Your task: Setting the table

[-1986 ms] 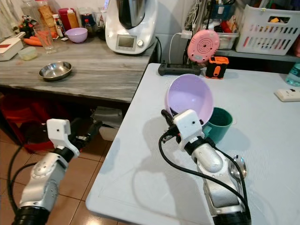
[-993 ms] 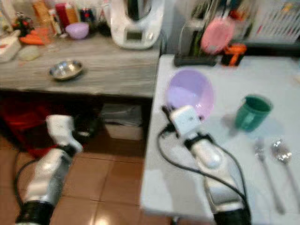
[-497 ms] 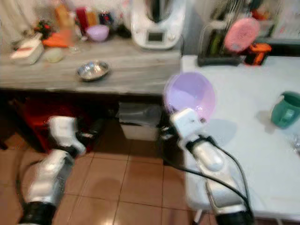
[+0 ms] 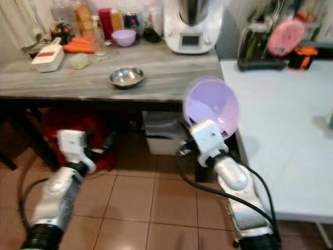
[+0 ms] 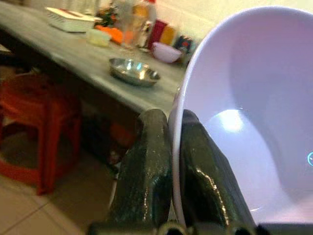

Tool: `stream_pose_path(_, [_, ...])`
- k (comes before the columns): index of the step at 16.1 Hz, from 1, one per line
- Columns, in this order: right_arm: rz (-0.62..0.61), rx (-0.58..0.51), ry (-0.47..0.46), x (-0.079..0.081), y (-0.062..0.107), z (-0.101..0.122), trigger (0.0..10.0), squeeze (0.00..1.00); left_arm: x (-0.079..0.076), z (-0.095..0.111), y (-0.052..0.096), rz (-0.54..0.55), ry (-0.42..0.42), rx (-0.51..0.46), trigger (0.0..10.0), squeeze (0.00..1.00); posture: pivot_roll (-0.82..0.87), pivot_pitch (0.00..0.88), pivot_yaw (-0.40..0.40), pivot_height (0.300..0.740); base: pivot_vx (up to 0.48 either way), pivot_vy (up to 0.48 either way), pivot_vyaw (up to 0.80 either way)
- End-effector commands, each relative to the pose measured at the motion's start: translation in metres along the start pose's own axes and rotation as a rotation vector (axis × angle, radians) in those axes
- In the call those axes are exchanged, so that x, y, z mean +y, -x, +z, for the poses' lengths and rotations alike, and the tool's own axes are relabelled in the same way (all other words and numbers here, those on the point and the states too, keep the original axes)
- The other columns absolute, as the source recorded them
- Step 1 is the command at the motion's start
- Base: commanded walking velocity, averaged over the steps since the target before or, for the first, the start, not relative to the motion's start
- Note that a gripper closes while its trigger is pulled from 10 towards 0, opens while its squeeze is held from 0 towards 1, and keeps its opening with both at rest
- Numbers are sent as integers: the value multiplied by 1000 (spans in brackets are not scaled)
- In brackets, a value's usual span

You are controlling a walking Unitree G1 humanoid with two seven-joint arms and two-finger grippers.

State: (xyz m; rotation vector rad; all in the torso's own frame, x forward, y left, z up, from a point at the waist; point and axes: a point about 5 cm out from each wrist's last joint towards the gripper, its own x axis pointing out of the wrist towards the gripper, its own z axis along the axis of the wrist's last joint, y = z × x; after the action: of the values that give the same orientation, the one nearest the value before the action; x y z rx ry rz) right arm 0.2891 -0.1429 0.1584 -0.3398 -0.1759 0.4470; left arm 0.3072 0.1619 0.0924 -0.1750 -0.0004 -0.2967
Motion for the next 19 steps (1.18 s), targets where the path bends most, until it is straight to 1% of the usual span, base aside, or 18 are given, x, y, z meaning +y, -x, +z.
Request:
stream_pose_path(1, [13, -44, 7, 2, -4, 10, 10000, 0, 8, 5, 1, 19, -29, -6, 10000, 0, -94, 0, 38, 740, 0, 480, 0])
stream_pose_path(9, [13, -41, 11, 4, -2, 8, 10000, 0, 7, 4, -1, 18, -35, -4, 10000, 0, -102, 0, 42, 740, 0, 480, 0])
stream_pose_path(11, [5, -41, 11, 3, 1, 8, 10000, 0, 10, 4, 1, 48, -46, -12, 10000, 0, -103, 0, 44, 740, 0, 375, 0])
stream_pose_path(12, [-47, -38, -7, -1, 6, 6, 10000, 0, 14, 7, 6, 109, -74, -48, 10000, 0, -103, 0, 44, 740, 0, 0, 0])
stream_pose_path(13, [-88, -32, -29, -5, 9, 4, 10000, 0, 17, 7, 9, 145, -91, -62, 10000, 0, -103, 0, 44, 740, 0, 0, 0])
stream_pose_path(14, [-154, -13, -73, -10, 15, 0, 10000, 0, 18, 4, 16, 191, -129, -55, 10000, 0, -96, 0, 45, 740, 0, 0, 0])
stream_pose_path(17, [-216, 13, -107, -14, 25, -6, 10000, 0, 17, -3, 27, 233, -167, -45, 10000, 0, -95, 0, 47, 740, 0, 0, 0])
stream_pose_path(19, [-234, 23, -100, -14, 29, -9, 10000, 0, 17, -5, 32, 259, -189, -43, 10000, 0, -94, 0, 48, 740, 0, 0, 0])
